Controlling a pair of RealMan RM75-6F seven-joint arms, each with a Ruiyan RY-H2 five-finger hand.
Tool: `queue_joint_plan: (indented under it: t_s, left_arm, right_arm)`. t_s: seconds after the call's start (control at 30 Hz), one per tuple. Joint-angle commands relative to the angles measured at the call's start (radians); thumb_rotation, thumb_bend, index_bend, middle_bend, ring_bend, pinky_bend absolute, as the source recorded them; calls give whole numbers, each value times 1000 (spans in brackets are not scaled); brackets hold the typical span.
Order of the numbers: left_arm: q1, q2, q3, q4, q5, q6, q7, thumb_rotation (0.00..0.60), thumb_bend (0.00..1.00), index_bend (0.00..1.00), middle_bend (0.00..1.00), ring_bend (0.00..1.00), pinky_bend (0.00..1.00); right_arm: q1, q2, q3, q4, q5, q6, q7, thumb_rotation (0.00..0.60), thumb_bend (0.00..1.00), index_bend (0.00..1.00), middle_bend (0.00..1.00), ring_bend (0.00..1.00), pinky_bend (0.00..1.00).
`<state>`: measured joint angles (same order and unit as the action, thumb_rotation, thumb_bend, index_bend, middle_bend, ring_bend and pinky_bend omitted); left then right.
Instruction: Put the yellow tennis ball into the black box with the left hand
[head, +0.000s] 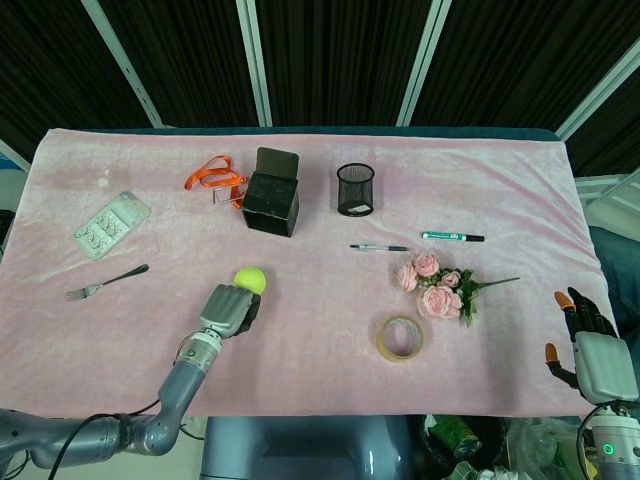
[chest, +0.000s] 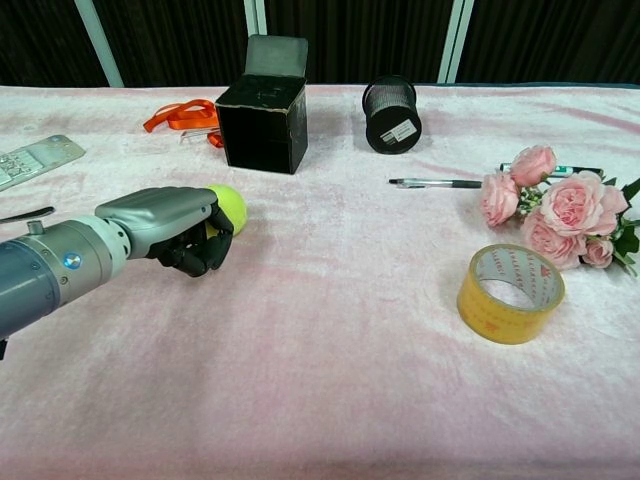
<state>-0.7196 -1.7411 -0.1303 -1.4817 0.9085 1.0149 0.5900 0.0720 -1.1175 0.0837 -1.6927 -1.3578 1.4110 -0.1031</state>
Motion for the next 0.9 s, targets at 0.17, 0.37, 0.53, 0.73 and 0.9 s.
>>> queue_joint_plan:
  t_s: [0.17,0.37,0.53,0.73,0.9]
  left_arm:
    - [-1,-32,7,76,25,-11,-33,600,738,837,992,991,1000]
    - [-22,-52,-7,140,30,-51,-55,600,738,837,992,992,1000]
    - [-69,-65,-42,210,27,-113,-68,600,738,837,992,991,1000]
    - [-178,-36,-78,293,7,-300,-71,600,739,837,992,990,1000]
    - [-257,-53,-98,390,-4,-355,-48,600,738,837,992,990,1000]
  right_arm:
    - [-1,0,1,0,2,1,1,600,423,24,0,53,167]
    - [-2,1,1,-1,3,2,4,600,424,24,0,53,167]
    - [-1,1,2,-2,6,0,6,600,424,24,0,53,167]
    - [1,2,6,1,15,-5,10,600,424,24,0,53,167]
    - [1,3,8,0,19,-8,15,600,424,24,0,53,167]
